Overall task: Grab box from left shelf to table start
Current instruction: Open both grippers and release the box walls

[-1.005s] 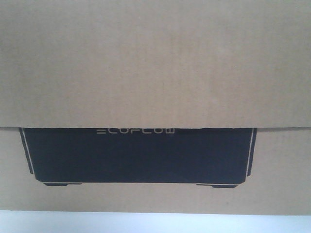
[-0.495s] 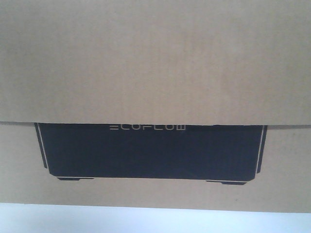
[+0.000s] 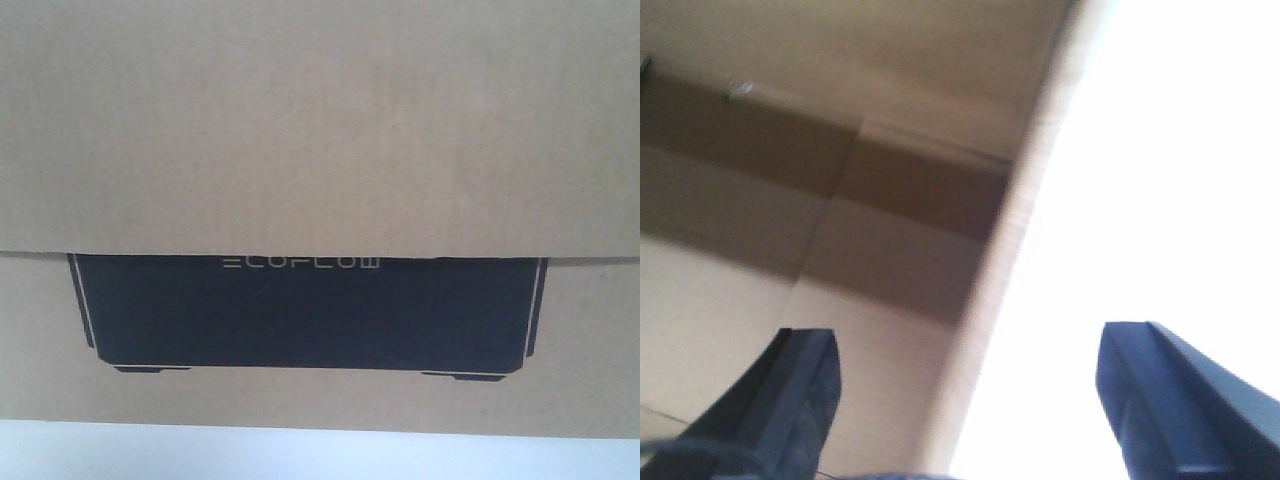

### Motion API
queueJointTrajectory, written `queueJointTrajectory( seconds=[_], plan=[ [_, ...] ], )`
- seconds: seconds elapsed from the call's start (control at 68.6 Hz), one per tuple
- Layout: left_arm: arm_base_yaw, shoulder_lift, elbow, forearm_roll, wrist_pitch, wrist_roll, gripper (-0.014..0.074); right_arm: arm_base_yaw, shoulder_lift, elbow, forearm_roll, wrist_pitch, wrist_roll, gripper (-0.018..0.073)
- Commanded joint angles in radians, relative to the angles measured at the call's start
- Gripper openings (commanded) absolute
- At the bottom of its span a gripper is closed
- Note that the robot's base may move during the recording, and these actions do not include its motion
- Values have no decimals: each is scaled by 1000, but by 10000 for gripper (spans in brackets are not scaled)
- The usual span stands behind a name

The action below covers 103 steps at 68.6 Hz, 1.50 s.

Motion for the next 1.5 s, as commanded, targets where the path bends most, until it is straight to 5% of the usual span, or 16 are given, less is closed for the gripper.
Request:
queueJointTrajectory(
  seconds=[0.0, 0.204, 0.364, 0.539, 0.801, 1.151, 1.486],
  plan=[
    [-3, -98, -39, -20, -62, 9, 439, -16, -83, -39, -13, -15, 13, 596],
    [-3, -264, 22, -16, -96, 134, 274, -16, -222, 22, -13, -3, 13, 310],
    [-3, -417, 194, 1, -168, 134, 78, -16, -372, 180, -14, -76, 12, 42],
    [-3, -595, 467, 23, -322, 134, -103, -16, -581, 443, -14, -287, 12, 58],
    [-3, -839, 782, 23, -539, 134, -98, -16, -945, 814, -15, -576, 12, 58],
    [-3, -1094, 940, 75, -702, 134, -99, -16, -1226, 963, -15, -610, 12, 58],
    [-3, -1094, 952, 73, -696, 134, -99, -16, -1227, 963, -15, -593, 12, 58]
  ],
)
